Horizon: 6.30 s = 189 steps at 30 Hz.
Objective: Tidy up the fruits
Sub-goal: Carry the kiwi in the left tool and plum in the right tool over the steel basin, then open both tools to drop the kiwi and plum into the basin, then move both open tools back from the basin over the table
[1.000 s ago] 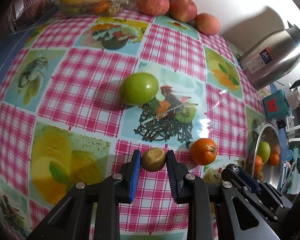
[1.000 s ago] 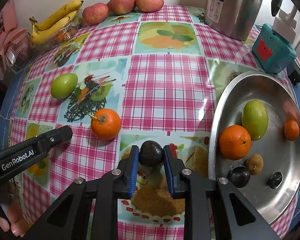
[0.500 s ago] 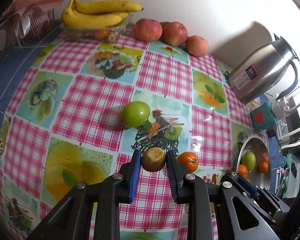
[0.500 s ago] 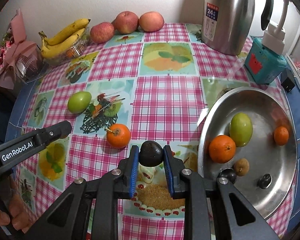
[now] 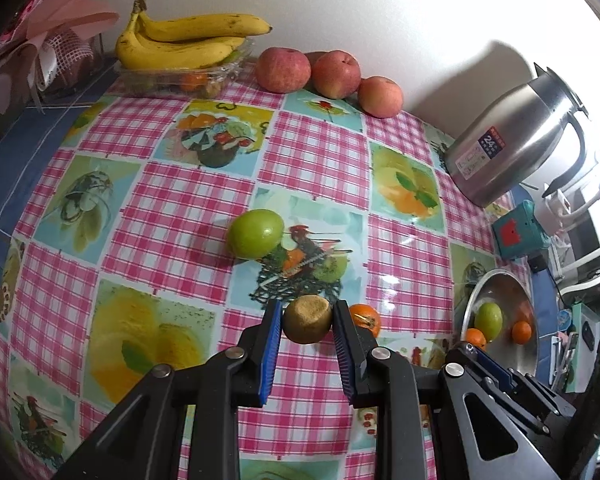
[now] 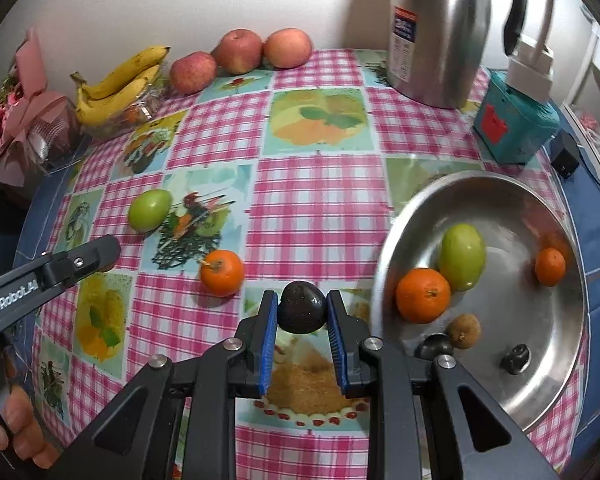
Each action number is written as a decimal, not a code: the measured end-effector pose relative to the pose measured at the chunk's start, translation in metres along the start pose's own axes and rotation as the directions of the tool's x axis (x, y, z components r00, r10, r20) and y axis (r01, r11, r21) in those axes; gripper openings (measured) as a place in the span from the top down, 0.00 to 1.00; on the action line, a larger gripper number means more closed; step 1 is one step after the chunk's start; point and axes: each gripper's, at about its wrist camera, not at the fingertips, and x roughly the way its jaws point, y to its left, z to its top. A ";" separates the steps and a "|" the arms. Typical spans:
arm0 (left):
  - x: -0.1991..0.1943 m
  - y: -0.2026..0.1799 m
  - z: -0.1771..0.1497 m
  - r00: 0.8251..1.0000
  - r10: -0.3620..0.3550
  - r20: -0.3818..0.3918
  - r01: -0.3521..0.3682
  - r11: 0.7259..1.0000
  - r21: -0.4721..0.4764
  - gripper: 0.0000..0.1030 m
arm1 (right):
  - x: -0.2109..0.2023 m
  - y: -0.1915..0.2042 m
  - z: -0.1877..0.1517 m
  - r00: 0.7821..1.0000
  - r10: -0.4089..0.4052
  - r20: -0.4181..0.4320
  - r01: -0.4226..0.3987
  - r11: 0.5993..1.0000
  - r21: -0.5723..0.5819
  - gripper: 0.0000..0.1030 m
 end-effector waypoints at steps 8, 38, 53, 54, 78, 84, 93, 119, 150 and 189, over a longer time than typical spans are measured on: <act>0.002 -0.028 -0.006 0.999 -0.034 -0.013 0.034 0.998 0.050 0.73 | -0.004 -0.041 -0.002 0.999 -0.038 -0.003 0.038 0.995 0.092 0.75; 0.038 -0.179 -0.067 0.994 -0.074 -0.080 0.100 0.912 0.397 0.73 | -0.039 -0.155 -0.021 0.994 -0.109 0.023 0.093 0.928 0.362 0.75; 0.049 -0.180 -0.070 0.993 -0.074 -0.090 0.104 0.911 0.399 0.73 | -0.026 -0.158 -0.024 0.996 -0.091 -0.021 0.092 0.927 0.363 0.75; 0.050 -0.181 -0.070 0.993 -0.073 -0.091 0.104 0.911 0.399 0.73 | -0.025 -0.157 -0.024 0.996 -0.089 -0.026 0.093 0.928 0.362 0.75; 0.057 -0.184 -0.074 0.990 -0.073 -0.123 0.117 0.907 0.404 0.71 | -0.009 -0.155 -0.027 0.993 -0.088 -0.080 0.111 0.931 0.347 0.75; 0.055 -0.185 -0.074 0.990 -0.078 -0.121 0.122 0.905 0.408 0.60 | -0.010 -0.156 -0.026 0.993 -0.091 -0.078 0.113 0.931 0.347 0.74; 0.046 -0.175 -0.065 0.992 -0.073 -0.107 0.107 0.926 0.362 0.41 | -0.022 -0.157 -0.022 0.993 -0.107 -0.046 0.116 0.930 0.349 0.57; 0.016 -0.055 -0.018 0.995 0.094 -0.021 -0.094 0.996 0.004 0.16 | -0.022 -0.115 -0.014 0.989 -0.137 -0.047 0.144 0.967 0.210 0.41; 0.012 -0.045 -0.017 0.991 0.130 0.016 -0.131 0.991 0.006 0.00 | -0.027 -0.094 -0.013 0.989 -0.148 0.016 0.144 0.980 0.137 0.08; -0.005 -0.004 0.000 0.948 0.310 0.074 -0.318 0.937 0.142 0.00 | -0.010 -0.058 -0.009 0.990 -0.143 0.016 0.141 0.988 0.065 0.08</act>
